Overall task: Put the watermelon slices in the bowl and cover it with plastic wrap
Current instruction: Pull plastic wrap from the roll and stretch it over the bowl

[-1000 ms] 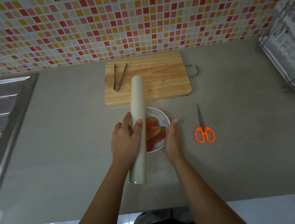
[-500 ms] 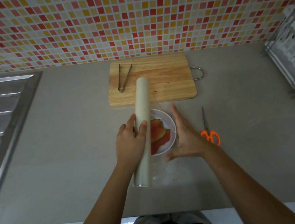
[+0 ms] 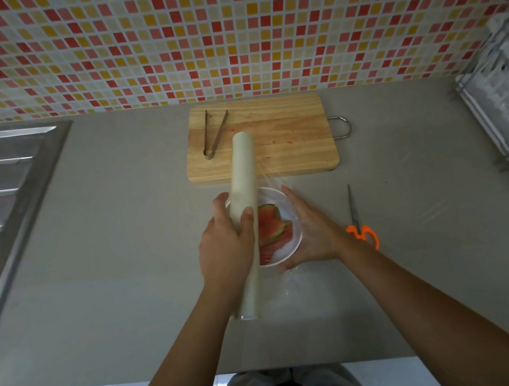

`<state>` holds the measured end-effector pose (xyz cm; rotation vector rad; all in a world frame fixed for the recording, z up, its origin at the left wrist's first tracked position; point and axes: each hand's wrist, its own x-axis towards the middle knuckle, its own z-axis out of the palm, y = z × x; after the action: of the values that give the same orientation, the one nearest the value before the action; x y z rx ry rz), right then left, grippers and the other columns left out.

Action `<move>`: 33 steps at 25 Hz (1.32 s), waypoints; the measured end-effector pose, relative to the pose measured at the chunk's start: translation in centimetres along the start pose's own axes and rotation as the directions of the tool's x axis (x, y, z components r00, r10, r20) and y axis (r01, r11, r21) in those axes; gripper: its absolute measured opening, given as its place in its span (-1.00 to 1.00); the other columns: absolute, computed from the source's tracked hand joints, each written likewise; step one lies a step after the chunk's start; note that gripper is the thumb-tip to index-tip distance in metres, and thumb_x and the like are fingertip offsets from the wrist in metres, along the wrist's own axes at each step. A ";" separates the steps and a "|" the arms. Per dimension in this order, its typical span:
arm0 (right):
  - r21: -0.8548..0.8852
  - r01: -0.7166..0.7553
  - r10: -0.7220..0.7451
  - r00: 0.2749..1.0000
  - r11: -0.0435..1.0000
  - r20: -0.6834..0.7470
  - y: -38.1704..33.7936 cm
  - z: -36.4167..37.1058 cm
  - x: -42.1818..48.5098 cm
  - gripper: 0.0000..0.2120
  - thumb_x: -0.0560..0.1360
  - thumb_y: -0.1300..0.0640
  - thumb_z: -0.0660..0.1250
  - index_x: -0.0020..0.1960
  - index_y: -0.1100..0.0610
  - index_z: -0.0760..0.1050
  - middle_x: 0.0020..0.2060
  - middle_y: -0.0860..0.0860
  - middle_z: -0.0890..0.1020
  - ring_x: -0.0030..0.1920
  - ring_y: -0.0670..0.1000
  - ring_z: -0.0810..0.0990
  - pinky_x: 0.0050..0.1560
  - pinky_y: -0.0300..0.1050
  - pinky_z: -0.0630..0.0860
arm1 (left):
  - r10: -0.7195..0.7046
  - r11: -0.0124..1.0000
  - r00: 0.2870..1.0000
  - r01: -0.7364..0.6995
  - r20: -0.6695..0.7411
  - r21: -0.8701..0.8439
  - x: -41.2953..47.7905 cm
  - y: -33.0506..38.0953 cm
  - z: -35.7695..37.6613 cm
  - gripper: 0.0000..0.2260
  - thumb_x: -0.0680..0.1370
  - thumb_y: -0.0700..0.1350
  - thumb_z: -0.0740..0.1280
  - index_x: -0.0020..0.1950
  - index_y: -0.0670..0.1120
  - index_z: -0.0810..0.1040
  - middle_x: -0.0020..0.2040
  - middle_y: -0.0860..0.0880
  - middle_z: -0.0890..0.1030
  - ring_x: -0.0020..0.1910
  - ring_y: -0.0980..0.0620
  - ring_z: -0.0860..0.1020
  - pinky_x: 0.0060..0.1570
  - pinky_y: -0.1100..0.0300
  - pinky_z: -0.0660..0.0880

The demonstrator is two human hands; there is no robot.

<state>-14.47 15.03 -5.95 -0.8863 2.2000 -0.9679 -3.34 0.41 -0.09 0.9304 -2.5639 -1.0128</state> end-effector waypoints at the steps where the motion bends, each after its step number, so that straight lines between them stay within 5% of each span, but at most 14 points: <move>1: -0.015 0.006 -0.006 1.000 1.000 -0.005 0.0 0.1 0.0 0.39 -0.10 -0.31 0.59 0.44 -0.29 -0.29 0.50 -0.17 0.11 0.47 -0.14 0.17 0.42 0.01 0.29 | 0.025 0.994 1.000 -0.024 -0.014 0.103 -0.2 0.2 0.1 -0.63 0.57 0.14 0.07 0.36 0.10 0.22 -0.01 -0.12 0.62 -0.03 -0.17 0.53 -0.20 0.06 0.42; 5: -0.018 0.001 -0.001 1.000 1.000 -0.009 -0.2 0.0 -0.1 0.37 -0.09 -0.28 0.59 0.48 -0.16 -0.18 0.51 -0.15 0.09 0.47 -0.15 0.14 0.44 -0.02 0.26 | 0.055 0.943 0.998 -0.059 0.020 0.329 -0.7 1.3 0.1 -0.56 0.57 0.18 -0.02 0.39 0.04 0.21 0.04 -0.17 0.48 -0.03 -0.15 0.42 -0.24 0.04 0.34; 9: -0.012 -0.008 0.008 1.000 1.000 -0.012 -0.5 -0.1 -0.1 0.36 -0.09 -0.25 0.62 0.50 -0.07 -0.11 0.49 -0.11 0.15 0.46 -0.11 0.20 0.41 0.02 0.31 | 0.029 0.962 0.996 -0.050 0.082 0.268 -0.2 1.3 -0.5 -0.54 0.52 0.20 0.19 0.32 -0.01 0.26 0.02 -0.15 0.40 -0.05 -0.19 0.50 -0.22 0.05 0.37; 15: -0.013 -0.010 0.010 1.000 1.000 -0.017 -0.6 -0.2 -0.1 0.34 -0.06 -0.23 0.63 0.50 -0.06 -0.09 0.47 -0.11 0.21 0.44 -0.07 0.26 0.36 0.07 0.36 | 0.054 0.965 0.996 -0.070 0.067 0.254 0.4 -0.2 -1.8 -0.57 0.59 0.00 0.05 0.48 0.11 0.13 -0.10 -0.19 0.49 -0.21 -0.20 0.50 -0.22 0.03 0.39; 18: -0.016 -0.011 0.011 1.000 1.000 -0.015 -0.7 -0.3 -0.2 0.34 -0.06 -0.21 0.63 0.50 -0.08 -0.10 0.48 -0.10 0.18 0.46 -0.07 0.22 0.38 0.07 0.34 | 0.093 0.908 0.986 -0.141 0.139 0.394 0.3 -0.4 -1.5 -0.59 0.60 0.00 0.01 0.46 0.03 0.17 0.14 -0.25 0.43 -0.17 -0.16 0.40 -0.22 0.05 0.36; 21: -0.007 -0.010 0.010 1.000 1.000 -0.008 -0.7 -0.4 -0.2 0.34 -0.05 -0.17 0.64 0.50 -0.05 -0.10 0.48 -0.08 0.19 0.46 -0.07 0.23 0.38 0.07 0.34 | 0.006 0.975 0.990 -0.037 0.139 0.221 0.3 -0.4 -1.8 -0.48 0.54 0.21 0.15 0.46 0.12 0.15 0.03 -0.17 0.37 -0.13 -0.19 0.47 -0.13 0.06 0.38; 26: 0.016 0.026 -0.026 1.000 1.000 -0.008 -0.7 -0.5 -0.3 0.29 -0.02 -0.14 0.65 0.50 -0.04 -0.04 0.46 -0.10 0.24 0.44 -0.08 0.27 0.37 0.08 0.35 | -0.101 0.985 0.967 0.130 0.232 -0.114 1.8 -2.6 -3.5 -0.56 0.56 0.11 0.19 0.41 0.11 0.20 0.17 -0.17 0.55 0.11 -0.19 0.52 0.12 -0.04 0.45; 33: 0.024 0.126 -0.125 0.992 0.992 -0.031 -1.2 -0.8 -0.2 0.18 0.02 -0.10 0.66 0.47 -0.05 0.06 0.35 -0.16 0.36 0.35 -0.11 0.38 0.27 0.05 0.45 | -0.233 0.939 0.924 0.294 0.302 -0.176 2.5 -5.0 -3.8 -0.63 0.61 0.11 0.02 0.40 0.06 0.23 0.21 -0.15 0.53 0.08 -0.13 0.50 0.02 0.06 0.37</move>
<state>-14.51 14.89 -4.54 -1.0142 2.1723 -1.0726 -1.31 -6.03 -0.75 1.1687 -2.5108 -1.5708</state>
